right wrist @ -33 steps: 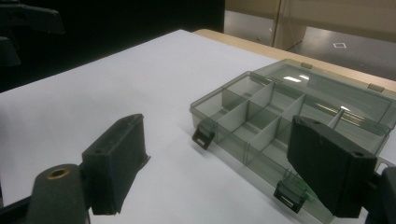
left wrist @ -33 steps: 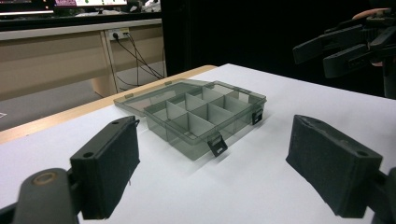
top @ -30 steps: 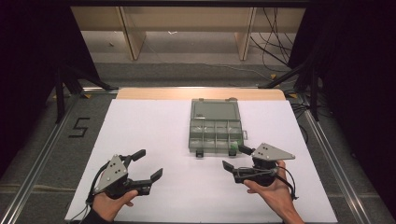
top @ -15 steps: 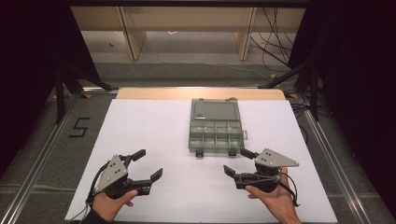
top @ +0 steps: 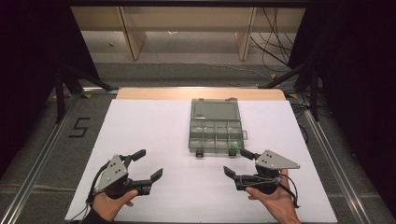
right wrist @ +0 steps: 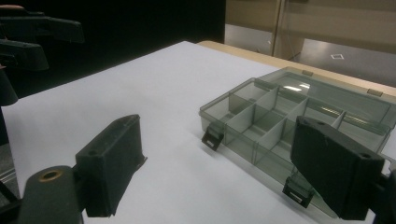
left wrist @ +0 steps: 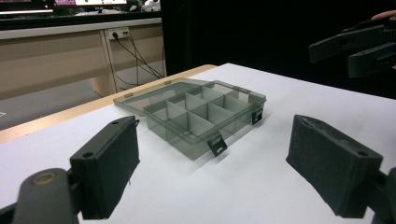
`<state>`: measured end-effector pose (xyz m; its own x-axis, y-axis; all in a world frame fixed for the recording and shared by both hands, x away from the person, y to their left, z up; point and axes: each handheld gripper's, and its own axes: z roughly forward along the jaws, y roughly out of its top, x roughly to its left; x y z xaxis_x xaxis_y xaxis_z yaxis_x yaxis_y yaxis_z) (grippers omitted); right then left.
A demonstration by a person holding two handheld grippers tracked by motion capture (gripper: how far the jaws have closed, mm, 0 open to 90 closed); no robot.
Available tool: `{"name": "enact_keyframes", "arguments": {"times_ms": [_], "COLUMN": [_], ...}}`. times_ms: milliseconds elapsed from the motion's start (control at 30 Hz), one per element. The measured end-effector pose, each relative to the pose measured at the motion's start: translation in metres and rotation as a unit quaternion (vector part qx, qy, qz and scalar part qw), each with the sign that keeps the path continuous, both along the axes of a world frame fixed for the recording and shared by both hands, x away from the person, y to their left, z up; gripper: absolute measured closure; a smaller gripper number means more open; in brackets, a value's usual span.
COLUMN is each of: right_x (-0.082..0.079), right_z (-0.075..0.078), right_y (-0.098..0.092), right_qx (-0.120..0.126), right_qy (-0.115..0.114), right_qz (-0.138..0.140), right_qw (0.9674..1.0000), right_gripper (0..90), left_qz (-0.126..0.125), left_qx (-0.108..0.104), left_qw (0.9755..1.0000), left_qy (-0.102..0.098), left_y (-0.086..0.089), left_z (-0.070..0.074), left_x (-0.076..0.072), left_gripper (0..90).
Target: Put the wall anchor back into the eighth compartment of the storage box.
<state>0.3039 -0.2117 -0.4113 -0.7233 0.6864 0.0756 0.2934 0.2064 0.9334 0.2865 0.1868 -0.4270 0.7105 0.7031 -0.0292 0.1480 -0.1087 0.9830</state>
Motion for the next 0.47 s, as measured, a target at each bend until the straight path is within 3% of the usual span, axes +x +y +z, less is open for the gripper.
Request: {"name": "enact_keyframes", "arguments": {"times_ms": [467], "right_x": [0.0009], "right_z": [-0.0002], "right_y": [0.0005], "right_qx": [0.0], "right_qy": [-0.001], "right_qz": [0.002], "right_qw": [1.0], "right_gripper": [17.3], "left_qz": [0.0], "left_qx": [0.001], "left_qw": [1.0], "left_qy": [-0.002], "left_y": [0.0006], "left_z": [0.0001], "left_x": [-0.0002], "left_gripper": [15.8]}}
